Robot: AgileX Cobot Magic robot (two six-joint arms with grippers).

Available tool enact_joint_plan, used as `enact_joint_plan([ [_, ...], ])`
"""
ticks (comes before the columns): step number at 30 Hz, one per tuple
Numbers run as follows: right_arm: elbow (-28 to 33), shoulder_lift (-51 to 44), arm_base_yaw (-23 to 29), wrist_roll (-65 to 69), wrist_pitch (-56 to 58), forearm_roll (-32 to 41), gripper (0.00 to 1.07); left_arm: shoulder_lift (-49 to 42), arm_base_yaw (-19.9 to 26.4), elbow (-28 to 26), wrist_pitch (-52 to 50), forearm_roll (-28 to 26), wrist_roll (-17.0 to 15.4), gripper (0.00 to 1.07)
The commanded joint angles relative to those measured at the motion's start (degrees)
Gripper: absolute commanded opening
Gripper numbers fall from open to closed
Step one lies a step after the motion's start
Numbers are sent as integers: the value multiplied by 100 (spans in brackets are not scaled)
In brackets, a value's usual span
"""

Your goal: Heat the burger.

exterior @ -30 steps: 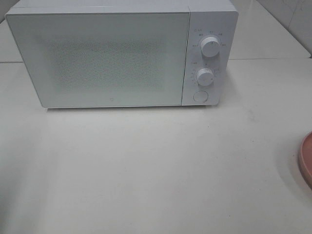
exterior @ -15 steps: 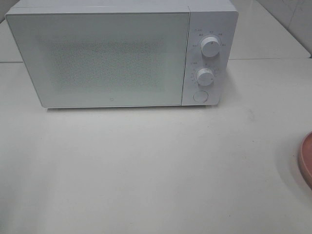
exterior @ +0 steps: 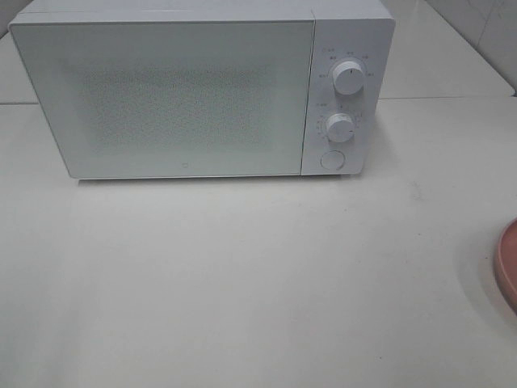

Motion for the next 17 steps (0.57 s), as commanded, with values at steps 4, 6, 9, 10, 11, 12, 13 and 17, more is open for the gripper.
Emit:
enact_joint_plan([
  [4, 17, -155, -40, -63, -92, 23, 75, -510, 11, 11, -11, -40, -11, 100],
  [6, 17, -155, -40, -63, -92, 23, 75, -476, 11, 17, -11, -40, -11, 100],
  [9, 17, -155, -40, -63, -92, 23, 75, -481, 11, 23, -11, -40, -17, 100],
  [10, 17, -155, -40, -63, -92, 23, 75, -481, 11, 23, -11, -40, -17, 100],
  [11, 17, -155, -40, -63, -92, 23, 75, -481, 11, 23, -11, -40, -17, 100],
  [12, 17, -155, -40, -63, -92, 23, 75, -481, 11, 23, -11, -40, -17, 100],
  [13, 17, -155, -40, -63, -92, 23, 75, -481, 11, 23, -11, -40, -17, 100],
  [17, 17, -155, -40, -63, -92, 23, 75, -476, 11, 23, -11, -40, -17, 100],
])
